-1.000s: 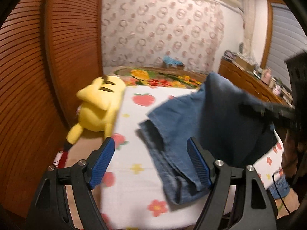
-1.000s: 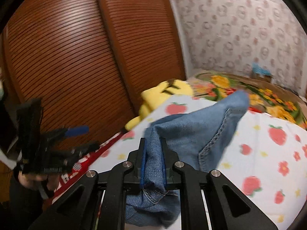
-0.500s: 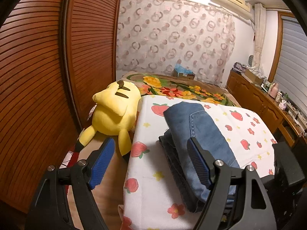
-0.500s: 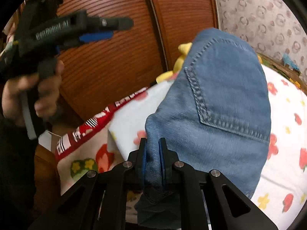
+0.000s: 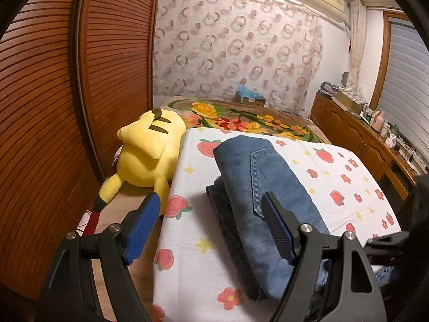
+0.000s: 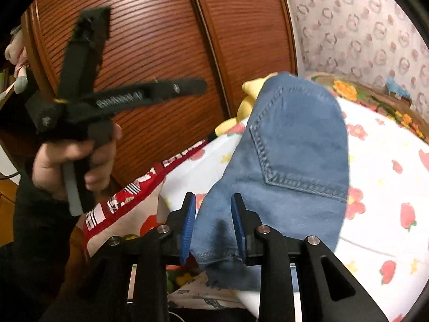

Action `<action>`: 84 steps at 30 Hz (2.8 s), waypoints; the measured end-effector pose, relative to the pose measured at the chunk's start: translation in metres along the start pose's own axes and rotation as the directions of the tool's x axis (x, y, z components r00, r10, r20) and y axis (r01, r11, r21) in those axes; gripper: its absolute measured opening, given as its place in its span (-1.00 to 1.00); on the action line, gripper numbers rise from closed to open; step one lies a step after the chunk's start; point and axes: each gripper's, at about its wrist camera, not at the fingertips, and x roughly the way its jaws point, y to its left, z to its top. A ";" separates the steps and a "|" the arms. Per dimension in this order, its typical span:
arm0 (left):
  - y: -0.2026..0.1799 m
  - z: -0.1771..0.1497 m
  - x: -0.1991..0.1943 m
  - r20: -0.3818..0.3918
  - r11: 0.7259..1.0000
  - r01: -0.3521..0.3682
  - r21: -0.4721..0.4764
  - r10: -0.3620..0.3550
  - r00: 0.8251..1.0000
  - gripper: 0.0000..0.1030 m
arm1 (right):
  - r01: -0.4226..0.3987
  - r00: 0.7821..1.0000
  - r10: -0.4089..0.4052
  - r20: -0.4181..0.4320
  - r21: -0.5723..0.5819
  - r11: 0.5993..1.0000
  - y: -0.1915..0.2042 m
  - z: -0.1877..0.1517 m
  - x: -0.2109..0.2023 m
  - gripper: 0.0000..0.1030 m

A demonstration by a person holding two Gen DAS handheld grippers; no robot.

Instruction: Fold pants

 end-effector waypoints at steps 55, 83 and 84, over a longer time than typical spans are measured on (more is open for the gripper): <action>0.001 -0.006 0.171 -0.225 0.980 0.176 -0.094 -0.193 0.955 0.01 | -0.004 0.994 0.015 -0.109 0.099 0.995 -0.163 0.072 0.129 0.11; 0.050 0.108 0.024 0.155 0.977 0.192 -0.090 -0.176 0.972 -0.57 | -0.211 0.974 0.217 0.064 -0.088 0.974 -0.083 0.189 0.041 -0.59; 0.052 0.117 0.025 0.157 0.980 0.179 -0.084 -0.165 0.974 -0.57 | -0.215 0.973 0.221 0.067 -0.088 0.973 -0.084 0.194 0.041 -0.59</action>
